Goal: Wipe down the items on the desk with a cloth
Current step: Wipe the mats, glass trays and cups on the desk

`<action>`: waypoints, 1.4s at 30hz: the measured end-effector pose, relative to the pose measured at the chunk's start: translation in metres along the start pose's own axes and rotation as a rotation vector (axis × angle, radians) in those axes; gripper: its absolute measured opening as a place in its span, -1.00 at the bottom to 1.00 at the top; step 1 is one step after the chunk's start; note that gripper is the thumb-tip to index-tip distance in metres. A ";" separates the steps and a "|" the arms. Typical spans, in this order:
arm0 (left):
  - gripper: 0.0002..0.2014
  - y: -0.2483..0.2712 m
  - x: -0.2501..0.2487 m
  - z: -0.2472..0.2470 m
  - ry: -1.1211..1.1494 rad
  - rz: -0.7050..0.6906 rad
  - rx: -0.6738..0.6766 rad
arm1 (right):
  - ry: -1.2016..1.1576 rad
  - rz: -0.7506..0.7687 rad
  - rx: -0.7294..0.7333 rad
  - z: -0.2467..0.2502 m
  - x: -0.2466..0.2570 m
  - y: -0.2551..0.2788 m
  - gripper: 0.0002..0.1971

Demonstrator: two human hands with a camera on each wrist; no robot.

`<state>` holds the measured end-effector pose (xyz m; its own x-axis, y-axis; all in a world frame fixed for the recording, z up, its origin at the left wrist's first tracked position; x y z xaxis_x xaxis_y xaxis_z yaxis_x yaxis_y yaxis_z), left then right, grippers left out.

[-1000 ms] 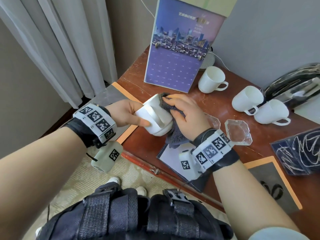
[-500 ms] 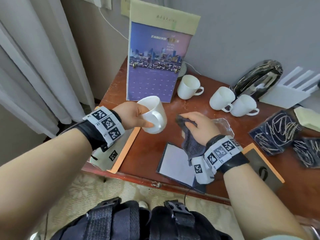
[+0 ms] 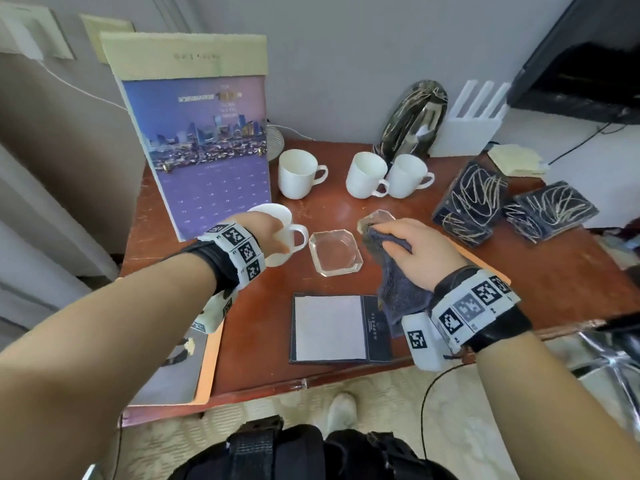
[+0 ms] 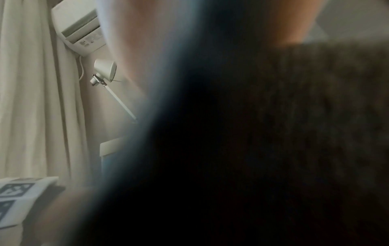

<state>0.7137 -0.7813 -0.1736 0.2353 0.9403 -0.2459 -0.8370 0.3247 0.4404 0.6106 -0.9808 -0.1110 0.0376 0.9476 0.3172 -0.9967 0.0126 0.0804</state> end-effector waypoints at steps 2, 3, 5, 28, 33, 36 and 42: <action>-0.45 -0.015 -0.010 0.002 0.062 0.066 0.003 | -0.015 -0.011 0.002 0.004 -0.017 -0.004 -0.63; -0.44 -0.023 -0.016 0.003 0.094 0.097 0.002 | -0.021 -0.012 0.011 0.004 -0.026 -0.007 -0.62; -0.45 -0.037 -0.027 0.004 0.102 0.132 0.005 | -0.023 -0.002 0.039 0.005 -0.044 -0.017 -0.62; -0.67 -0.104 -0.081 -0.009 -0.172 0.355 -0.056 | -0.134 0.277 0.210 0.004 -0.146 -0.102 -0.62; -0.64 -0.098 -0.112 0.023 -0.340 0.319 -0.248 | -0.153 0.282 0.191 0.010 -0.161 -0.105 -0.63; -0.42 -0.112 -0.137 0.030 -0.262 0.237 -0.295 | -0.173 0.283 0.189 0.012 -0.169 -0.107 -0.63; -0.24 -0.165 -0.181 0.020 -0.209 0.038 -0.212 | -0.222 0.224 0.142 0.013 -0.185 -0.111 -0.61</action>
<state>0.8194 -1.0035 -0.1847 0.2795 0.9593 -0.0402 -0.9266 0.2804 0.2505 0.7150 -1.1615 -0.1666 -0.1511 0.8290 0.5385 -0.9624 -0.2478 0.1115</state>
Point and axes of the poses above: each hand's wrist, its own y-axis away from the middle knuckle, its own z-axis out of the back of the hand, x = y × z, the point moved 6 cm from there along -y, towards the middle knuckle, and after that the axes turned 7 degrees about y, right-handed, at the moved point
